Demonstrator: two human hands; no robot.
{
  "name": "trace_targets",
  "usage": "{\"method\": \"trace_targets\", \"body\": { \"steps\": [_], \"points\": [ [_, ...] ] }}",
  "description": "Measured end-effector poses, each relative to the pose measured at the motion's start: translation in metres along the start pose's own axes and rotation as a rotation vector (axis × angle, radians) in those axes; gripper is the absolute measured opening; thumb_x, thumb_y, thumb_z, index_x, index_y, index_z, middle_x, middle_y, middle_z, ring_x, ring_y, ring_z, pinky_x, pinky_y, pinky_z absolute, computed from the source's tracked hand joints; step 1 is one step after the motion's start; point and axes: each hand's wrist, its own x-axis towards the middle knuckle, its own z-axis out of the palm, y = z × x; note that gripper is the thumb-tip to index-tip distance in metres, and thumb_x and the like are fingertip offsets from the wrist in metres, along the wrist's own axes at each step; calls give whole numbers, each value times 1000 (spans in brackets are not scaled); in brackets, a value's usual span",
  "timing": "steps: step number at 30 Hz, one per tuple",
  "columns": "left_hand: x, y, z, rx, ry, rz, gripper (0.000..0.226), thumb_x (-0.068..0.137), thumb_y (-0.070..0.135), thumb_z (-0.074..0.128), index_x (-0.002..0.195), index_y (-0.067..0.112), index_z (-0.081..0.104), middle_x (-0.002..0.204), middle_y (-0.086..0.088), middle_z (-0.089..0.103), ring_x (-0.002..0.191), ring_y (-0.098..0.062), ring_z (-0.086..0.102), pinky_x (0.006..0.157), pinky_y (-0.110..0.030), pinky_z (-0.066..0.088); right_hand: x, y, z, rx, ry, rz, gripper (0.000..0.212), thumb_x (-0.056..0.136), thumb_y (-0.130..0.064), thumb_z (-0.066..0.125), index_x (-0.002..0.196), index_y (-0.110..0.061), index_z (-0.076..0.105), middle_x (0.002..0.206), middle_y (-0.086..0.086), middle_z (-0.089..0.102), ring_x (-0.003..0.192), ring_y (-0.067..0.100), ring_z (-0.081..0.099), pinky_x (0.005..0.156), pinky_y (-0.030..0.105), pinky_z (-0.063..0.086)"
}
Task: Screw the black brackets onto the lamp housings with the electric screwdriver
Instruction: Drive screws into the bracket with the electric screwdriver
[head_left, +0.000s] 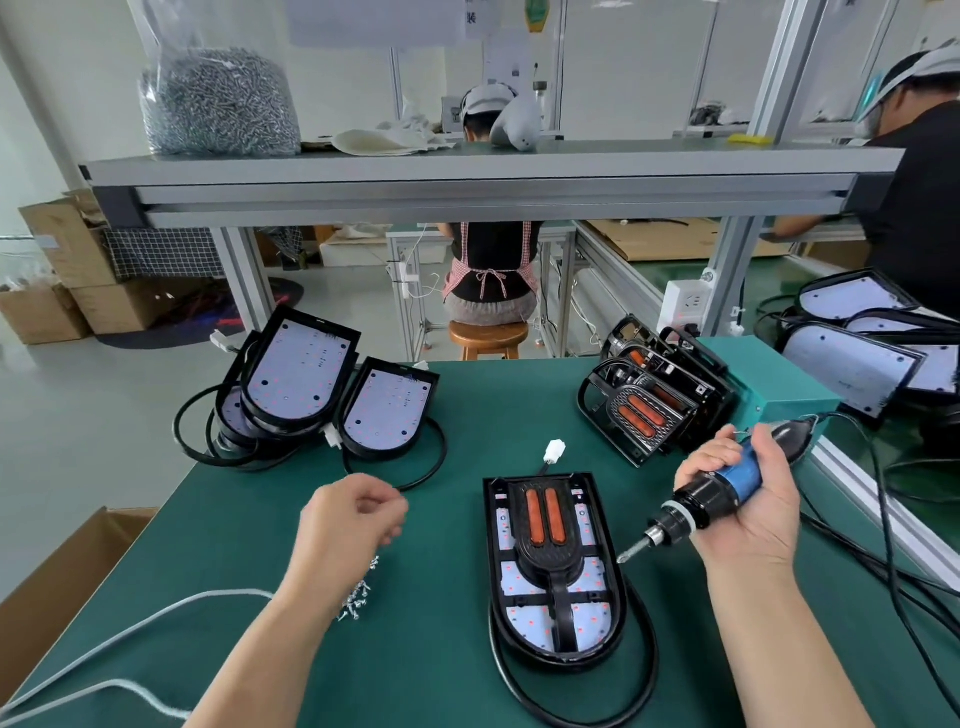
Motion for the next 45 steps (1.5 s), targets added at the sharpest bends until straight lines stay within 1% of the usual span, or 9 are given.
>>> {"method": "trace_targets", "body": {
  "steps": [3,6,11,16,30,34,38,42,45],
  "points": [
    [-26,25,25,-342,-219,-36,12,83,-3,73,79,8,76,70,-11,73,64,-14,67,62,-19,56,-9,6,25,-65,23,-64,18,92,-29,69,90,-13,61,69,-8,54,55,3,54,57,16,50],
    [-51,39,48,-405,-424,-38,19,82,-6,72,82,11,80,77,-15,74,69,-14,66,70,-19,55,-21,13,49,-148,18,-136,17,91,-26,70,87,-14,60,67,-6,56,53,4,55,54,18,49],
    [-65,50,60,-544,-526,-51,24,83,-10,70,83,11,80,79,-11,73,72,-15,67,69,-19,53,-38,24,73,-273,-42,-236,15,94,-24,68,88,-16,57,66,-6,55,53,6,52,55,18,48],
    [-65,48,62,-654,-529,-97,23,82,-12,69,80,10,78,80,-14,71,72,-17,65,67,-20,54,-46,25,78,-331,-71,-306,16,93,-22,68,93,-15,54,67,-5,55,54,7,52,56,20,48],
    [-68,49,66,-654,-533,-100,20,81,-9,72,82,10,79,83,-17,72,74,-18,68,70,-21,55,-55,26,74,-377,-52,-309,21,93,-20,70,101,-13,52,70,-3,54,54,9,51,57,22,51],
    [-73,49,67,-580,-437,12,26,80,-11,72,83,15,78,80,-11,72,75,-16,67,71,-18,53,-57,29,75,-381,-31,-324,23,94,-19,69,104,-12,50,68,-3,53,53,9,51,57,21,51],
    [-84,52,72,-555,-309,142,38,81,-14,70,89,23,77,76,0,69,74,-8,63,73,-15,51,-62,31,76,-401,35,-387,18,93,-17,71,95,-14,53,64,-4,55,52,10,53,55,23,51],
    [-88,52,77,-586,-227,196,42,81,-15,69,90,26,77,75,1,69,73,-7,64,72,-15,52,-65,31,75,-396,123,-422,18,92,-18,73,91,-16,55,62,-5,56,55,11,55,55,24,50],
    [-90,50,82,-534,-177,261,46,82,-16,68,91,29,77,76,0,69,73,-7,63,74,-16,52,-64,30,73,-387,162,-407,18,92,-18,73,91,-15,55,61,-5,56,55,11,55,55,24,50]
  ]
}}
